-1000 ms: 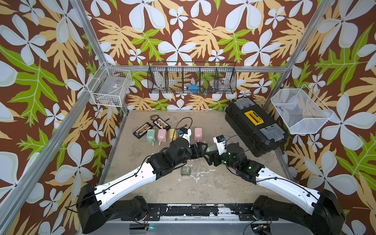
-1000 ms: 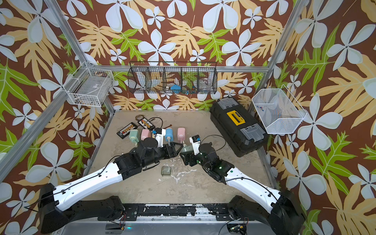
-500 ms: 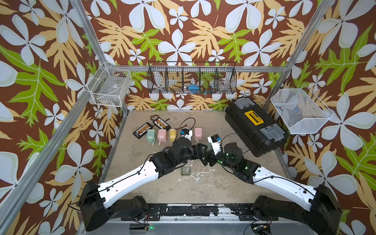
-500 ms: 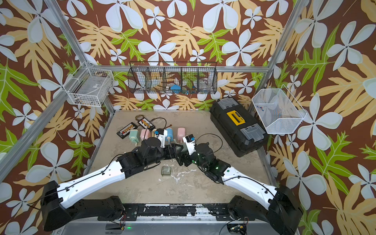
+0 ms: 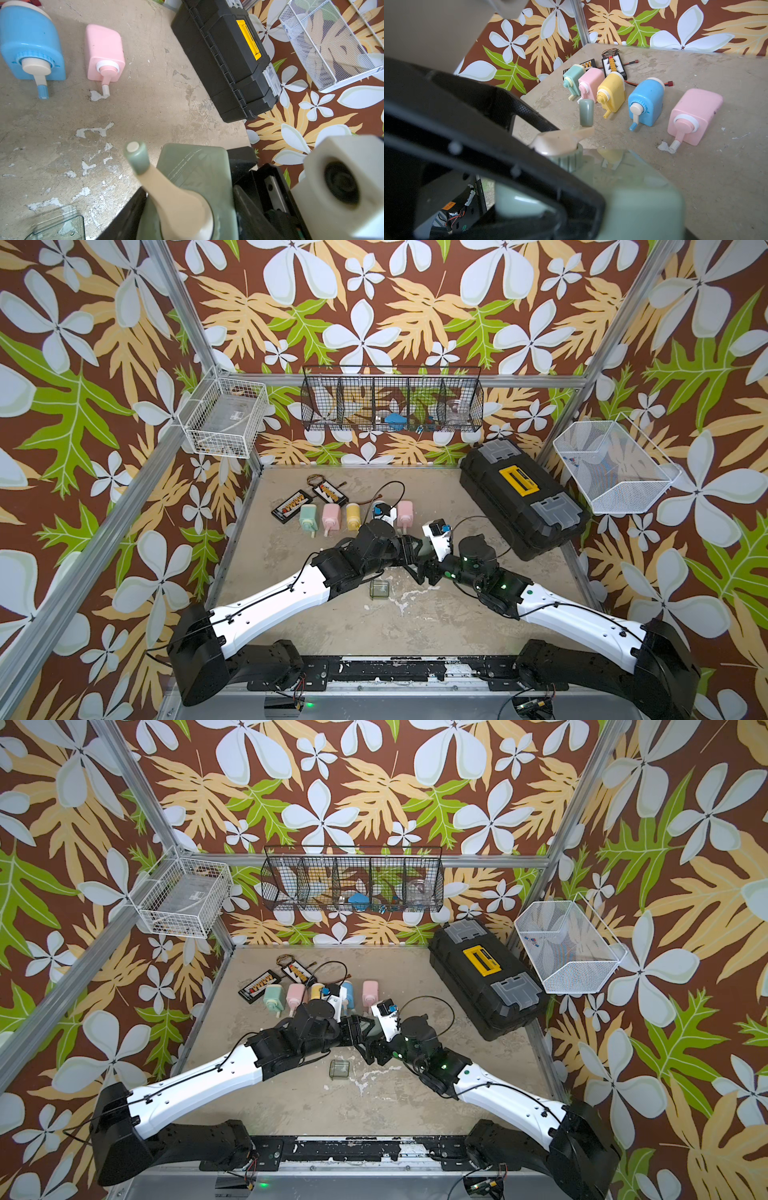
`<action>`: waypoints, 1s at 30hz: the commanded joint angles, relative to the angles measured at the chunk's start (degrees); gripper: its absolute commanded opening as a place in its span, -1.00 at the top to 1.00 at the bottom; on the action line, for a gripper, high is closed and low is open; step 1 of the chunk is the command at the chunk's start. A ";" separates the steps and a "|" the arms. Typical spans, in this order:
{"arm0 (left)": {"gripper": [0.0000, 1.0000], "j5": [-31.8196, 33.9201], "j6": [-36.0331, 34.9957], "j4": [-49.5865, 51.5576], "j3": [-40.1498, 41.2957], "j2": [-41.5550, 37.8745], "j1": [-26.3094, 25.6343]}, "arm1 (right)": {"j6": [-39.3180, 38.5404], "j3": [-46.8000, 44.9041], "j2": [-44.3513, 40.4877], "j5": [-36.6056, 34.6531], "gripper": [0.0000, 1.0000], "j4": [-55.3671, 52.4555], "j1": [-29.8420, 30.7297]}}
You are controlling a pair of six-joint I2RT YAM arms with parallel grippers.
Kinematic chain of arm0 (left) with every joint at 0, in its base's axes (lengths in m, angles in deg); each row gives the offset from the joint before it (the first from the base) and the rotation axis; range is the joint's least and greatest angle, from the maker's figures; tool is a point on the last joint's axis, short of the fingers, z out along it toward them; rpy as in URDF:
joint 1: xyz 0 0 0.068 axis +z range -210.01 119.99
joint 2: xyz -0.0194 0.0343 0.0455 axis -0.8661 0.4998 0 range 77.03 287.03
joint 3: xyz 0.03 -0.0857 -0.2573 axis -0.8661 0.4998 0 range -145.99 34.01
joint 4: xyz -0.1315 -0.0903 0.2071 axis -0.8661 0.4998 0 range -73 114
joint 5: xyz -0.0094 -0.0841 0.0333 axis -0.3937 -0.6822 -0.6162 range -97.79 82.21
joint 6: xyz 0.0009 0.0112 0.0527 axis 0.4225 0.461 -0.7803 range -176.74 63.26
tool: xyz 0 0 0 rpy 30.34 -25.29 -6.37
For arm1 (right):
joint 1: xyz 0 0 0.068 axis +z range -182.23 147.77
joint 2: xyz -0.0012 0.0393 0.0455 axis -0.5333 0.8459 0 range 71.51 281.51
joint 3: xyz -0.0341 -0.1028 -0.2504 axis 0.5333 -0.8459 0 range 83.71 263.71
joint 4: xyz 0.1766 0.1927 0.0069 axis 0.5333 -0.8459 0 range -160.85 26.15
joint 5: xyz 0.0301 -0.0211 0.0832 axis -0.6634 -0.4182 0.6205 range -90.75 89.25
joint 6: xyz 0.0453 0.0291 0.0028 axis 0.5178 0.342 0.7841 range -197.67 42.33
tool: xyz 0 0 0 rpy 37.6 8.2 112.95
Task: Put the tray back into the pencil sharpener
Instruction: Pick up the pencil sharpener from the center of the board.
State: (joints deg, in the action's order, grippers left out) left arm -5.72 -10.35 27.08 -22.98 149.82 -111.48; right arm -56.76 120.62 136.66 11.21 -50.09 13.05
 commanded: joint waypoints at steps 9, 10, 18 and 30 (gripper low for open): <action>0.36 -2.51 -1.83 1.95 -0.41 1.49 -0.30 | -4.42 -1.79 -2.45 -4.35 -1.00 3.16 0.36; 0.37 -2.43 -1.75 1.95 -0.40 1.50 -0.26 | -4.67 -1.83 -2.65 -4.49 -1.00 2.64 0.42; 0.46 -0.59 -3.71 3.05 -0.97 2.64 -0.31 | -6.25 -4.06 -5.10 -7.45 -1.00 -3.55 0.35; 0.75 2.36 -16.44 9.18 -5.50 7.47 0.74 | 1.44 -9.92 -29.46 -13.18 -1.00 -22.98 0.32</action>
State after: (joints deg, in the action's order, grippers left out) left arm -3.73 -20.92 34.82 -26.89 156.32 -110.99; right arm -59.78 111.26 110.41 2.82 -66.79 13.29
